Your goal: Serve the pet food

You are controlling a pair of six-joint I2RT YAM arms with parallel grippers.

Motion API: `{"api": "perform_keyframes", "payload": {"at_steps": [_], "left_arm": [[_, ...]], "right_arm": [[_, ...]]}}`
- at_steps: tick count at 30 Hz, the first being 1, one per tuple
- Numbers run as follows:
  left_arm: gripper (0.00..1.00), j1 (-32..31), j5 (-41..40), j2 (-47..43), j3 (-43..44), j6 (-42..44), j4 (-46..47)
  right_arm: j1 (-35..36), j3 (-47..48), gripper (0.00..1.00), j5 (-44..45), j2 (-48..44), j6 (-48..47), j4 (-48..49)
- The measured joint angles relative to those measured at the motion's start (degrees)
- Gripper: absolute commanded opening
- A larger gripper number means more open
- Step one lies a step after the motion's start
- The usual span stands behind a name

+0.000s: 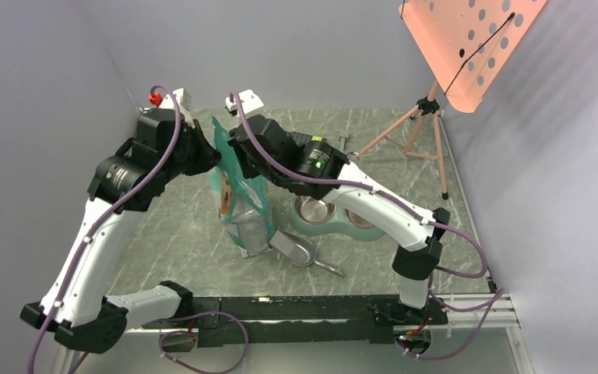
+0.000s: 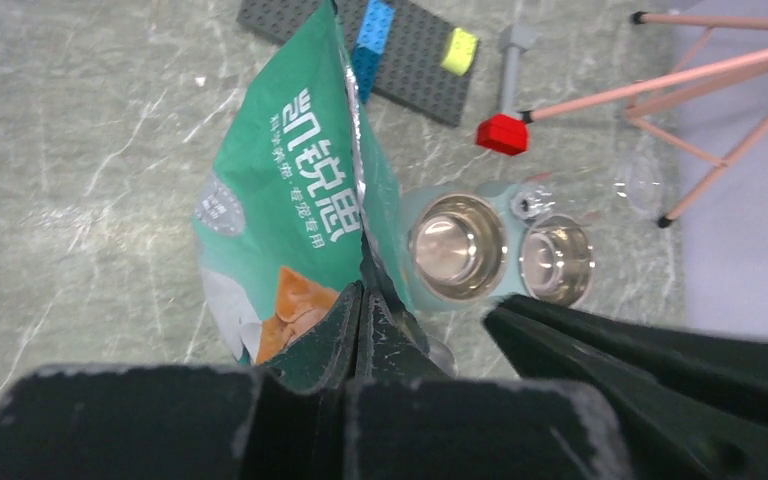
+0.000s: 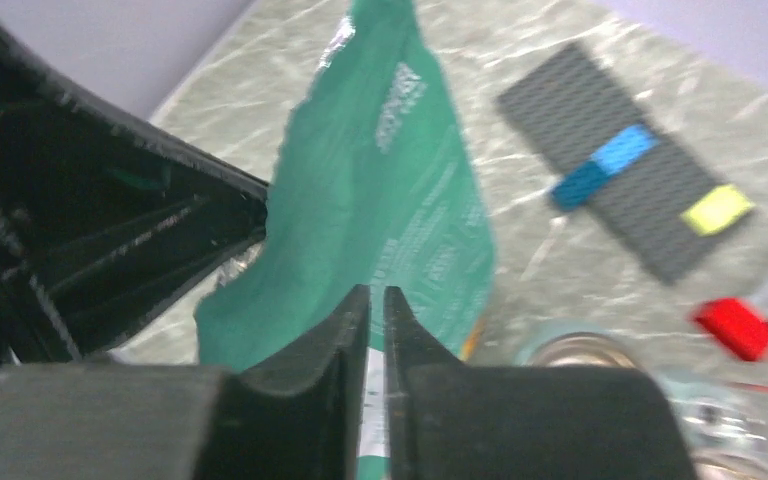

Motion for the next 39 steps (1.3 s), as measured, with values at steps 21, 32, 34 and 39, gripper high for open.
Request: {"api": "perform_keyframes", "payload": {"at_steps": [21,32,34,39], "left_arm": [[0.00,0.39,8.28,-5.53,-9.90,-3.85,14.71],[0.00,0.42,8.87,-4.66,-9.84,-8.63,15.15],[0.00,0.48,8.66,-4.61,-9.84,-8.90,14.78],[0.00,0.66,8.28,-2.99,-8.41,-9.22,12.79]], "right_arm": [[-5.97,4.24,0.35,-21.20,-1.42,13.42,-1.33],[-5.97,9.49,0.30,-16.06,2.82,17.20,-4.72],[-5.97,10.14,0.18,-15.08,4.11,17.20,-5.16],[-6.08,14.29,0.00,-12.39,7.52,17.66,-9.22]]}}
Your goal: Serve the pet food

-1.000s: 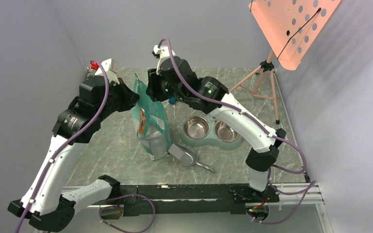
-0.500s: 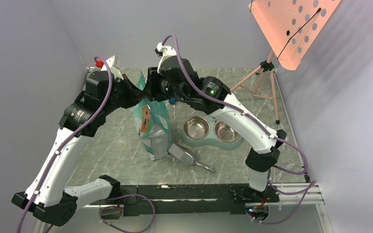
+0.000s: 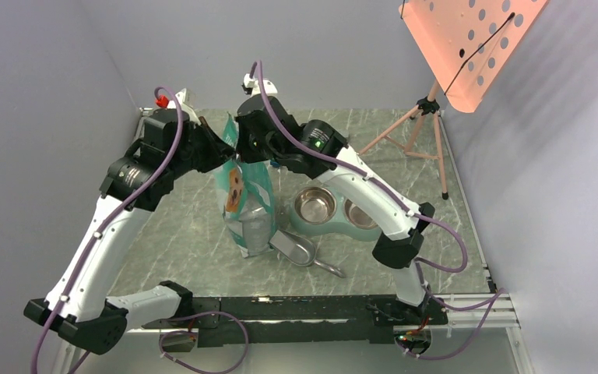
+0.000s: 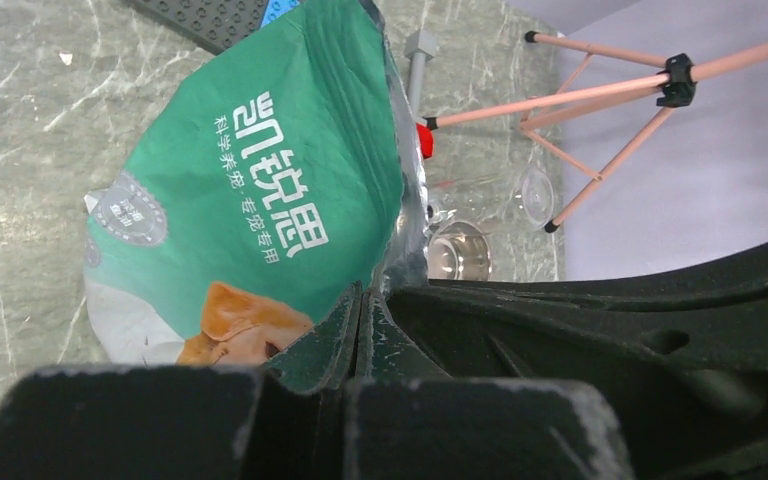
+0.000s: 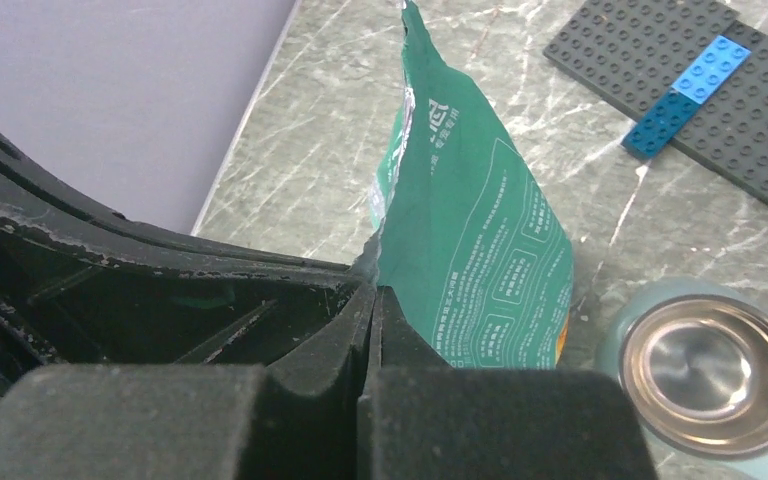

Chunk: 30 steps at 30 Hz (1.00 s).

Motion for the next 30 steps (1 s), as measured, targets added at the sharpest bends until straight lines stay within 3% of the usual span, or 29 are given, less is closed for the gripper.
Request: {"api": "perform_keyframes", "payload": {"at_steps": [8,13,15,18,21,24,30], "left_arm": [[0.00,-0.20,-0.35,2.73,2.84,-0.28,-3.65],[0.29,0.11,-0.07,2.73,2.84,0.61,-3.82],[0.36,0.55,0.15,2.67,2.40,0.92,-3.82],[0.34,1.57,2.10,1.36,-0.28,0.35,-1.25],[0.22,2.95,4.70,-0.33,-3.41,-0.35,2.25],[0.01,4.24,7.43,-0.87,-4.85,-0.68,4.02],[0.00,3.96,6.78,2.62,0.94,1.81,-0.59]], "right_arm": [[0.87,1.03,0.00,2.47,0.96,-1.64,-1.25],[0.92,-2.93,0.00,0.26,-0.70,-4.35,2.62],[0.39,-5.70,0.00,-0.98,-2.27,-4.96,4.63],[-0.81,-7.04,0.00,-3.65,-3.45,-4.92,5.68],[-2.32,-9.62,0.00,-7.67,-4.68,-3.52,7.72],[-3.32,-12.44,0.00,-10.91,-5.53,-2.23,10.27],[-2.71,-9.14,0.00,-8.00,-4.11,-2.03,7.78]]}}
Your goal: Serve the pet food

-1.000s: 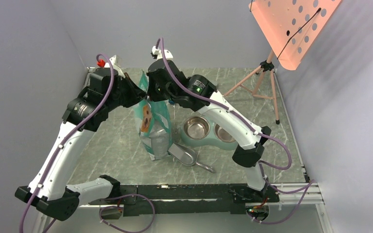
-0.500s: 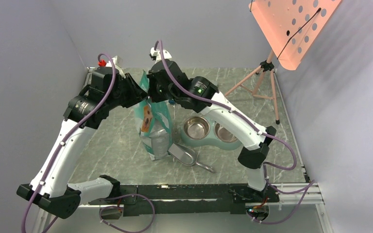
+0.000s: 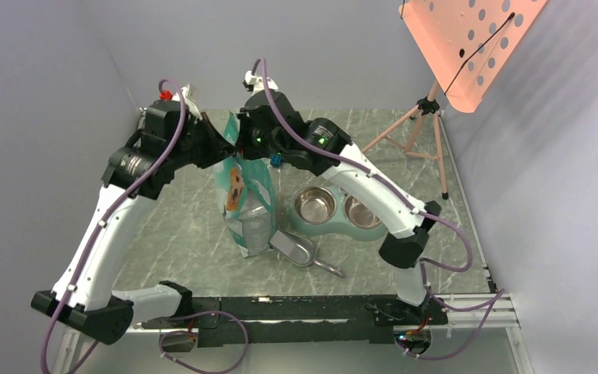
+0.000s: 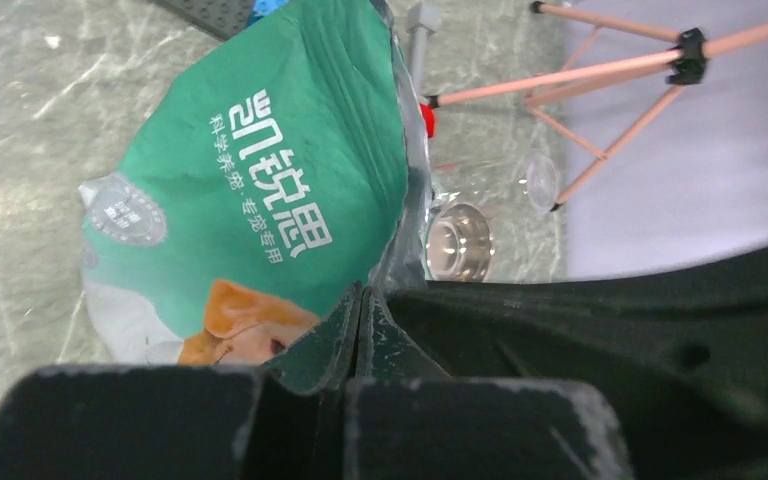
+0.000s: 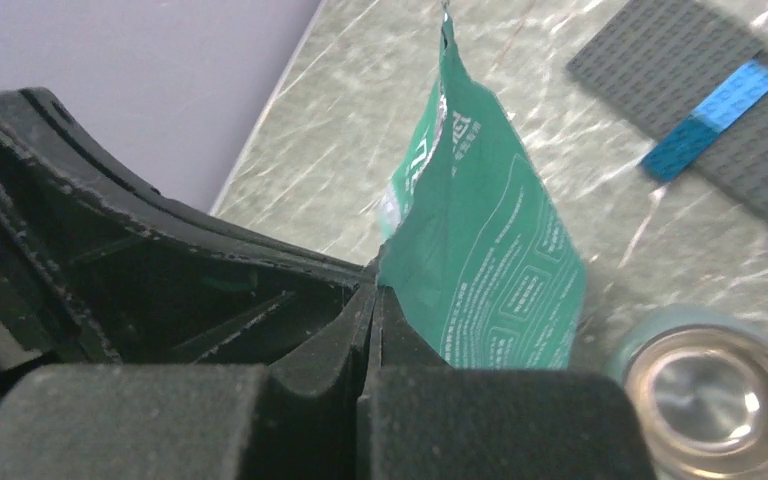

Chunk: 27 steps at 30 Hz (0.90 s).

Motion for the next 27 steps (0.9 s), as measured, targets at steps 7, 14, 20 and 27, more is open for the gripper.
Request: {"api": "perform_keyframes", "payload": {"at_steps": [7,14,20,27], "left_arm": [[0.00,-3.48,-10.14,7.37,11.98,-0.46,-14.88],[0.00,-3.96,-14.36,6.86,11.69,-0.74,-16.31],[0.00,-3.39,-16.26,2.29,10.75,1.18,-15.63],[0.00,-3.02,-11.63,-1.97,4.74,2.27,-7.96]], "right_arm": [[5.60,13.66,0.00,17.09,8.26,-1.05,-11.87],[7.13,10.95,0.00,23.43,7.08,-1.31,-14.47],[5.01,13.18,0.00,22.56,6.88,-3.61,-18.60],[2.36,1.25,0.46,11.10,-2.32,-2.21,-8.00]]}}
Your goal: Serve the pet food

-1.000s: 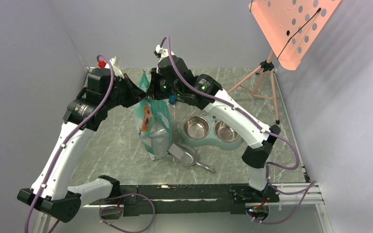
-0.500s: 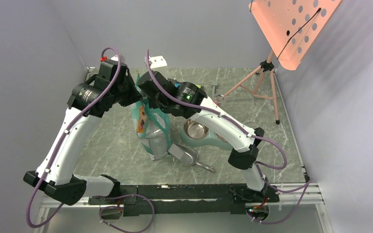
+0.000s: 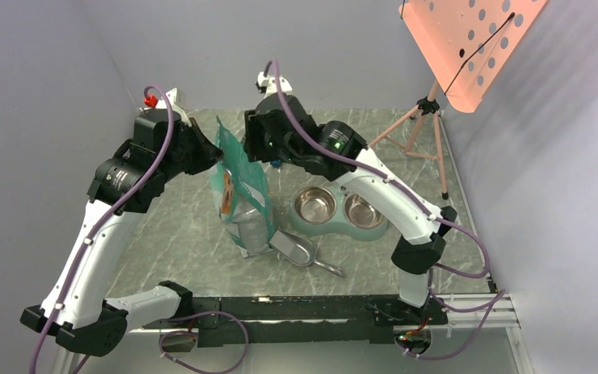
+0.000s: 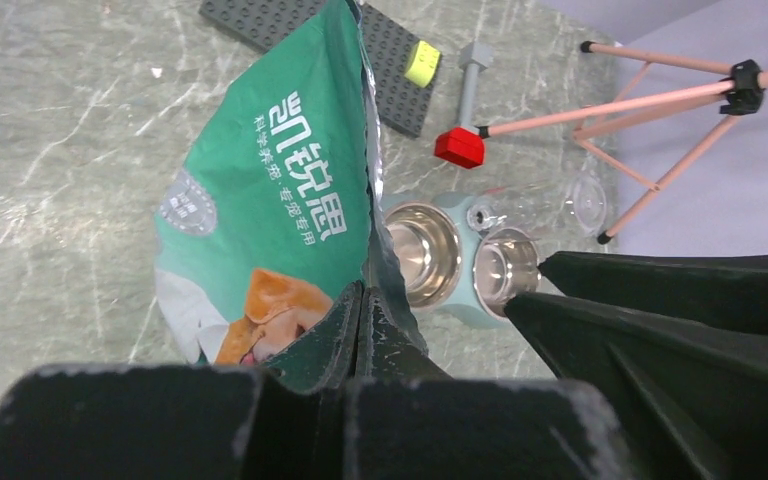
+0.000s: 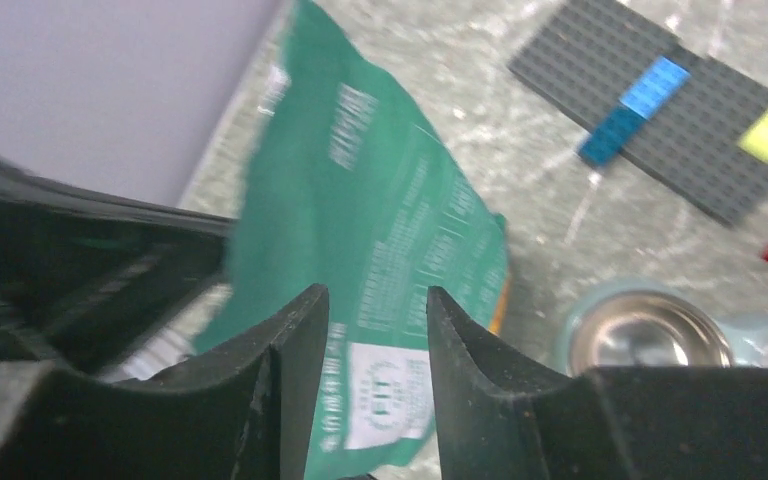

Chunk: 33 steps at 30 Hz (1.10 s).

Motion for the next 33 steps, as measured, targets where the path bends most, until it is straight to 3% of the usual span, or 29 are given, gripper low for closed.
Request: {"api": "perform_keyframes", "payload": {"at_steps": [10,17,24,29,33], "left_arm": [[0.00,1.16,5.44,-0.61,-4.09,-1.99,6.73],[0.00,1.64,6.84,-0.96,-5.75,-4.33,8.48],[0.00,1.88,6.93,-0.90,-5.75,-5.14,8.09],[0.00,1.88,7.06,-0.66,-5.73,-5.31,8.09],[0.00,1.88,7.04,0.33,-5.09,-5.38,7.32]], "right_arm": [[-0.61,-3.13,0.45,-11.93,-2.84,3.39,13.16],[-0.61,-0.28,0.28,-10.56,1.46,5.03,11.43],[-0.61,2.73,0.32,-5.51,4.24,5.57,6.60],[-0.55,2.93,0.21,-4.72,4.44,5.46,4.42],[-0.55,4.83,0.24,-4.33,5.84,5.51,2.62]]}}
